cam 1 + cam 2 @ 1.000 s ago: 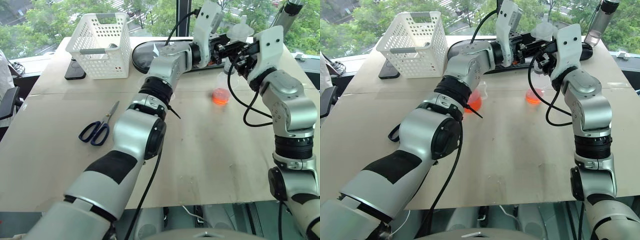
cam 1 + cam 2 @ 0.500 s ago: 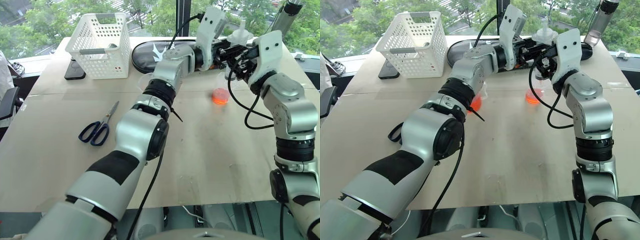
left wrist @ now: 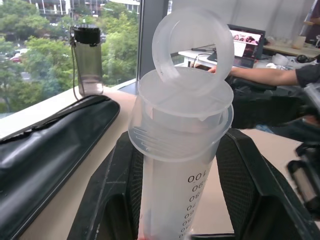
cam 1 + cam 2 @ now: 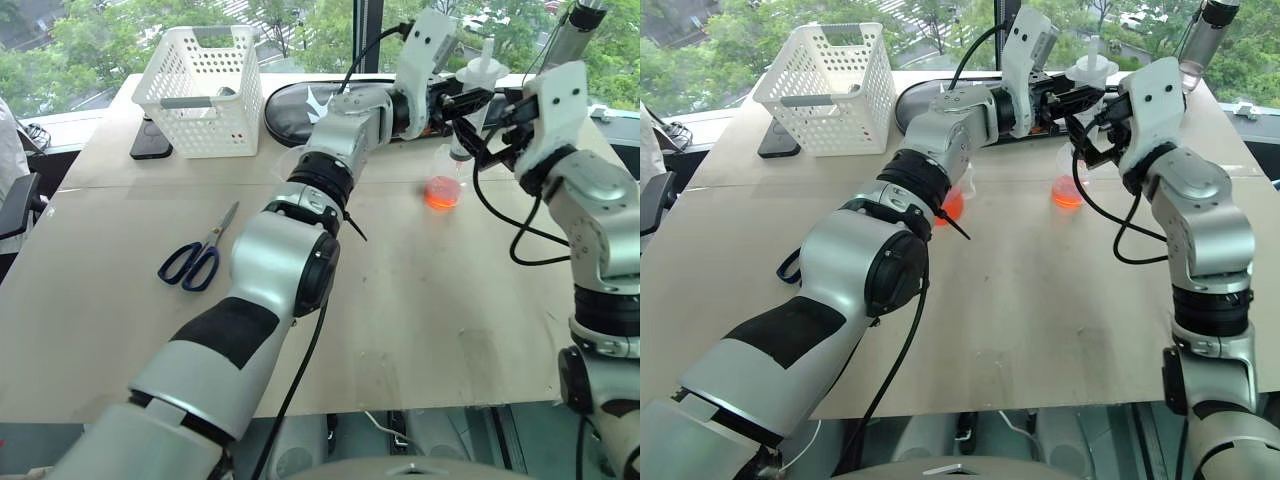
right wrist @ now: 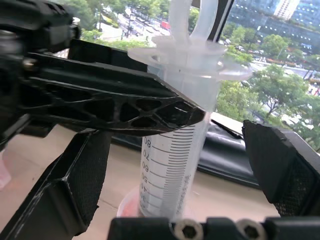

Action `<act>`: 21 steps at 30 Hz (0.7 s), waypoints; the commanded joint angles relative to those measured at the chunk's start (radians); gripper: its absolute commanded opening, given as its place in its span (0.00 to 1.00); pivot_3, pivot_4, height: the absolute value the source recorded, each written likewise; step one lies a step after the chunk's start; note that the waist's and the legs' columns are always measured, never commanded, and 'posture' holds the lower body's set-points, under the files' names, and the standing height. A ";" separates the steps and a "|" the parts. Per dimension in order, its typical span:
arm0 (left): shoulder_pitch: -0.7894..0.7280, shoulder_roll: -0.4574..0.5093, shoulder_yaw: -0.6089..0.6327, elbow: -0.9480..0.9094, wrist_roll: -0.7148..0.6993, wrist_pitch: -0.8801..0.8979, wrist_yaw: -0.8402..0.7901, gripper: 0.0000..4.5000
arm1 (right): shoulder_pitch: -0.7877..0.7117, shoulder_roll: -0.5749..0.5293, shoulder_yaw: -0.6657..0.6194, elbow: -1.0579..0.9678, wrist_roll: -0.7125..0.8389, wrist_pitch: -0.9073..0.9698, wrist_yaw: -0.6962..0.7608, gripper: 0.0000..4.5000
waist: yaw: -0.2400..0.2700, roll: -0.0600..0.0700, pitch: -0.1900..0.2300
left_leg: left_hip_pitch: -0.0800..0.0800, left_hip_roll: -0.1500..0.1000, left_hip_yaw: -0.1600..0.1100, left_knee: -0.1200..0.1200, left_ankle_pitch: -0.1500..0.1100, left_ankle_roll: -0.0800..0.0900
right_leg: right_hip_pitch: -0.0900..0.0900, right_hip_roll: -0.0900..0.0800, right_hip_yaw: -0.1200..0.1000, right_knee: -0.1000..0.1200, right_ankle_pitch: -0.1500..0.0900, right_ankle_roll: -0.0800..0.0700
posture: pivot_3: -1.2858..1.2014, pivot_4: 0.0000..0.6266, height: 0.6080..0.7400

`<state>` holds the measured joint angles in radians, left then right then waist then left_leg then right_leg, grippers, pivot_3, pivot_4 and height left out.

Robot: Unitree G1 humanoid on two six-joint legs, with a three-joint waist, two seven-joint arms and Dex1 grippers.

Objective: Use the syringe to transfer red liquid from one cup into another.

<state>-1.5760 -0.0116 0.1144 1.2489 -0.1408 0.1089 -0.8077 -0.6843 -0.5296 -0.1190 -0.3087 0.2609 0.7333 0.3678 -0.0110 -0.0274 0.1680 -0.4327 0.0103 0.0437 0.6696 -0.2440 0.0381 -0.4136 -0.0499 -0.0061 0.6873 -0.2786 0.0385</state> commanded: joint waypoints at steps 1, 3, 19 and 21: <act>-0.028 0.001 0.013 -0.003 -0.005 0.001 0.005 0.34 | 0.036 -0.059 -0.069 -0.122 0.035 0.010 0.034 1.00 | 0.001 0.000 0.000 | 0.000 0.000 0.000 0.000 0.000 0.000 | 0.000 0.000 0.000 0.000 0.000 0.000 | 0.52 0.24 0.88; -0.031 0.009 0.024 -0.006 -0.015 0.003 0.002 0.34 | 0.068 -0.080 -0.089 -0.158 0.060 0.028 0.049 1.00 | 0.000 0.000 0.000 | 0.000 0.000 0.000 0.000 0.000 0.000 | 0.000 0.000 0.000 0.000 0.000 0.000 | 0.52 0.24 0.88; 0.039 0.232 0.228 -0.408 -0.347 0.582 -0.020 0.34 | 0.310 -0.158 -0.220 -0.320 0.261 0.064 0.160 1.00 | -0.001 0.000 0.000 | 0.000 0.000 -0.001 0.001 0.000 0.000 | 0.000 0.000 0.000 0.001 0.000 0.000 | 0.52 0.24 0.88; 0.093 0.253 0.232 -0.536 -0.396 0.700 0.009 0.34 | 0.333 -0.169 -0.222 -0.326 0.275 0.057 0.178 1.00 | -0.001 0.000 0.000 | 0.000 0.000 -0.002 0.001 0.000 0.000 | 0.001 0.000 0.000 0.001 0.000 0.000 | 0.52 0.24 0.88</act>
<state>-1.5013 0.2277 0.3360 0.8346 -0.4793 0.7082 -0.8173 -0.3571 -0.6788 -0.2947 -0.5906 0.5184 0.8164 0.5283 -0.0120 -0.0272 0.1678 -0.4319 0.0106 0.0420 0.6705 -0.2440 0.0380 -0.4124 -0.0501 -0.0062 0.6880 -0.2786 0.0386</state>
